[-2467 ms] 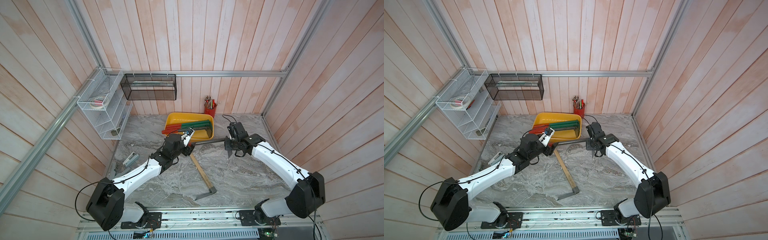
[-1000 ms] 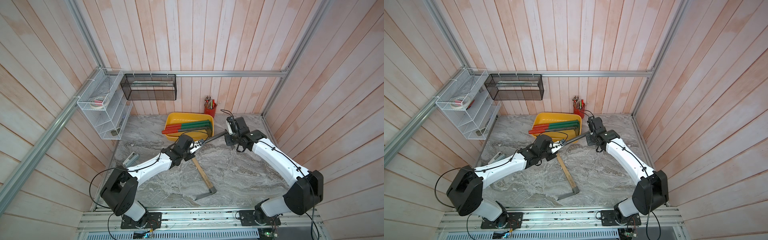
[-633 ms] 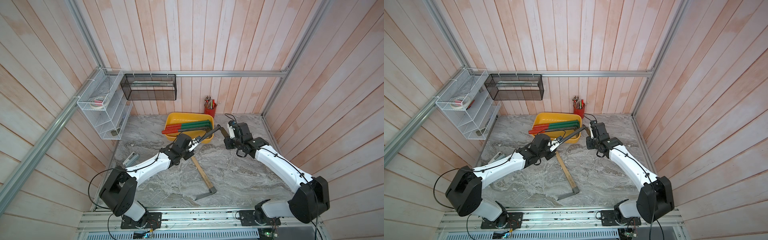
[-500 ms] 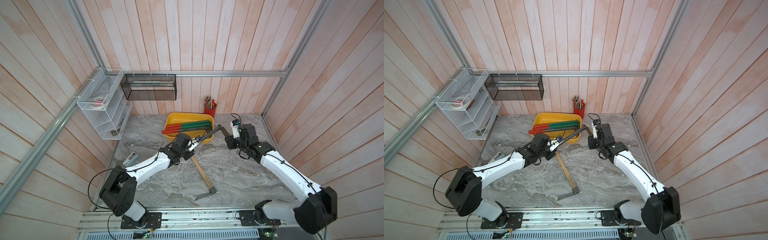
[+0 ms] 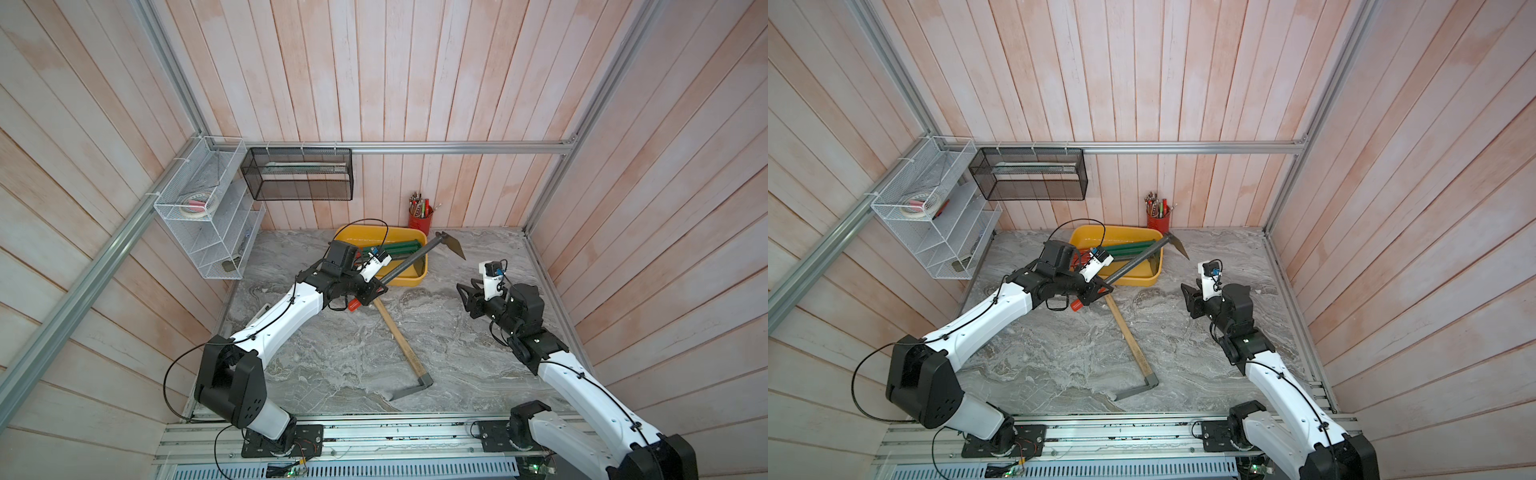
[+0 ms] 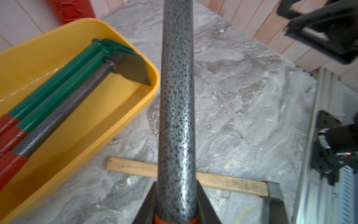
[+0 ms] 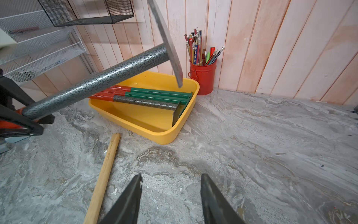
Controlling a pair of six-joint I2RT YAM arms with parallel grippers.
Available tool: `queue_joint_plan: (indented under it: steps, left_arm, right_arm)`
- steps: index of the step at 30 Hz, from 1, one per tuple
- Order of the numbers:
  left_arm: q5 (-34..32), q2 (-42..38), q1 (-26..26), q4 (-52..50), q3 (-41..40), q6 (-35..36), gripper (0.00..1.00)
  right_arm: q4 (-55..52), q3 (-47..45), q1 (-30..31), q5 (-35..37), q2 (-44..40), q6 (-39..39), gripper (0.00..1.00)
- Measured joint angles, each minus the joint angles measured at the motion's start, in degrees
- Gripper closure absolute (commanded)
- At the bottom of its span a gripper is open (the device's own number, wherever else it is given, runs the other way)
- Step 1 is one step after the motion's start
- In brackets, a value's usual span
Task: Put the small hoe into the storage box
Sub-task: Place the hoe in the storage box.
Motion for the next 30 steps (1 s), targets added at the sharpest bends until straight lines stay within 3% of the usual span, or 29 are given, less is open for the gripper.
queue_joint_plan:
  steps: [11,18,27,30]
  left_arm:
    - [8.3,0.0,0.0,-5.4,0.2,-2.0,1.0]
    - [11.6,0.0,-0.1,-5.5,0.2,-3.2,1.0]
    - [13.4,0.1,-0.7,-5.4,0.2,-4.0,1.0]
    - [13.4,0.3,-0.9,-5.3,0.2,-4.2,1.0]
  right_arm:
    - [17.0,-0.3,0.0,0.7,2.5,-7.0,0.52]
    - [22.8,-0.1,0.0,0.5,8.6,-8.7,0.77]
    - [27.6,1.5,0.0,0.0,9.5,-9.2,0.79]
    - [28.1,2.0,0.0,-0.4,9.5,-9.9,0.88]
